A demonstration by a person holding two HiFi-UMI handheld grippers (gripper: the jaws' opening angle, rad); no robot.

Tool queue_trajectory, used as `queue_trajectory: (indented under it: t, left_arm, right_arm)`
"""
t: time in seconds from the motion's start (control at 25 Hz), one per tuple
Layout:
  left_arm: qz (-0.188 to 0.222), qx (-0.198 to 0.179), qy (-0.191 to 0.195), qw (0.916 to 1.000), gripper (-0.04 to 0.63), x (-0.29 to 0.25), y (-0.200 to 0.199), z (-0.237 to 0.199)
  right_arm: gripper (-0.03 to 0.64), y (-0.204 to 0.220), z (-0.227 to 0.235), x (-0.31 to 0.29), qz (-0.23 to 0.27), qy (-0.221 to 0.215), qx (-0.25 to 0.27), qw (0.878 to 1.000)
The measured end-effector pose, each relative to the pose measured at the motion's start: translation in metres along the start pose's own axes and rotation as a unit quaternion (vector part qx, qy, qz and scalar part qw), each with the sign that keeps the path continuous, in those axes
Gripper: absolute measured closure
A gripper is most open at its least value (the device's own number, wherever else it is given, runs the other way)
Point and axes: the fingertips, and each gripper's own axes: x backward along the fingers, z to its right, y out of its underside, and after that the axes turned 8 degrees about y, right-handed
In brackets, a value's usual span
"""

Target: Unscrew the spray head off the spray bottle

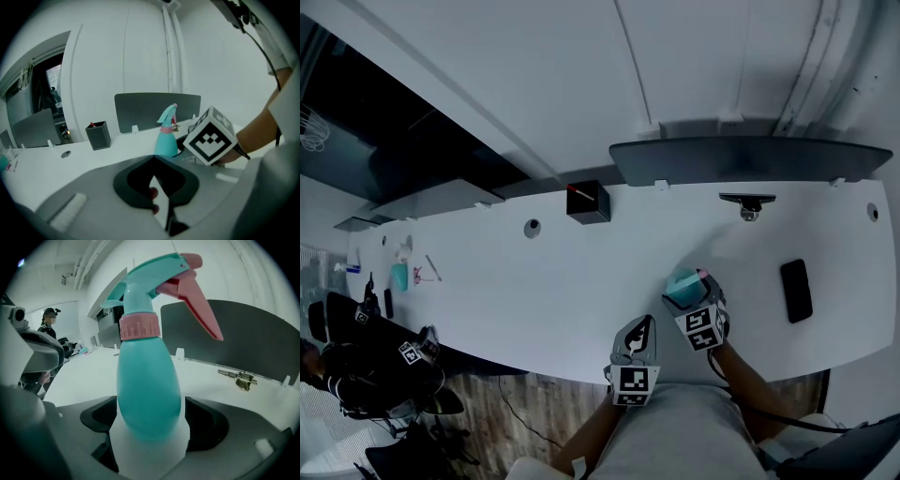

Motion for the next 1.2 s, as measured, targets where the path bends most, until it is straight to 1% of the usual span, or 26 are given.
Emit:
queue_trajectory:
  t: [0.08,0.12,0.16,0.32,0.4,0.44,0.48,0.52,0.56,0.64,0.72,0.88,0.96,1.0,1.08,1.2]
  left_arm:
    - [-0.001,-0.006,-0.001,1.0,0.594,-0.001,-0.004,-0.001]
    - [-0.002,-0.012,0.0,0.9999,0.594,-0.001,-0.006,-0.001]
    - [-0.001,-0.02,0.002,0.9998,0.594,0.0,-0.009,0.0]
    - [0.004,-0.05,0.02,0.9985,0.594,0.005,-0.021,-0.001]
    - [-0.007,-0.077,0.038,0.9963,0.592,0.008,-0.026,-0.003]
    - [-0.014,-0.088,0.049,0.9948,0.576,0.01,-0.028,-0.004]
    - [-0.02,-0.094,0.062,0.9934,0.439,0.013,-0.031,-0.005]
    - [-0.022,-0.094,0.075,0.9925,0.349,0.016,-0.035,-0.006]
    - [-0.019,-0.09,0.085,0.9921,0.341,0.019,-0.039,-0.007]
    - [-0.008,-0.085,0.099,0.9914,0.336,0.022,-0.051,-0.009]
    - [0.004,-0.088,0.115,0.9895,0.336,0.021,-0.063,-0.007]
    - [0.005,-0.098,0.174,0.9798,0.336,0.014,-0.075,0.01]
    - [0.007,-0.096,0.184,0.9782,0.342,0.013,-0.078,0.013]
    - [0.007,-0.093,0.186,0.978,0.37,0.013,-0.078,0.012]
    - [-0.001,-0.085,0.196,0.9769,0.468,0.014,-0.076,0.013]
    - [-0.013,-0.065,0.214,0.9745,0.48,0.013,-0.073,0.015]
  right_arm:
    - [0.156,0.0,-0.001,-0.005,-0.004,-0.001,0.019,1.0]
    - [0.171,0.0,-0.001,-0.006,-0.004,-0.001,0.029,1.0]
    - [0.215,0.0,-0.001,-0.006,-0.004,-0.001,0.039,0.999]
    - [0.219,-0.005,0.0,-0.003,-0.002,0.001,0.1,0.995]
    - [0.219,-0.013,0.001,0.004,0.003,0.012,0.135,0.991]
    - [0.219,-0.018,0.003,0.008,0.004,0.019,0.152,0.988]
    - [0.219,-0.022,0.005,0.013,0.002,0.028,0.17,0.985]
    - [0.219,-0.027,0.008,0.018,0.0,0.039,0.19,0.981]
    - [0.219,-0.031,0.01,0.023,-0.002,0.049,0.209,0.977]
    - [0.219,-0.04,0.012,0.032,-0.004,0.064,0.247,0.967]
    - [0.219,-0.048,0.009,0.039,-0.004,0.077,0.286,0.955]
    - [0.219,-0.059,0.01,0.05,-0.009,0.111,0.355,0.928]
    - [0.219,-0.065,0.011,0.055,-0.004,0.129,0.384,0.914]
    - [0.219,-0.068,0.011,0.057,-0.001,0.136,0.398,0.907]
    - [0.219,-0.069,0.011,0.062,-0.003,0.144,0.419,0.896]
    - [0.219,-0.066,0.015,0.066,-0.009,0.156,0.44,0.884]
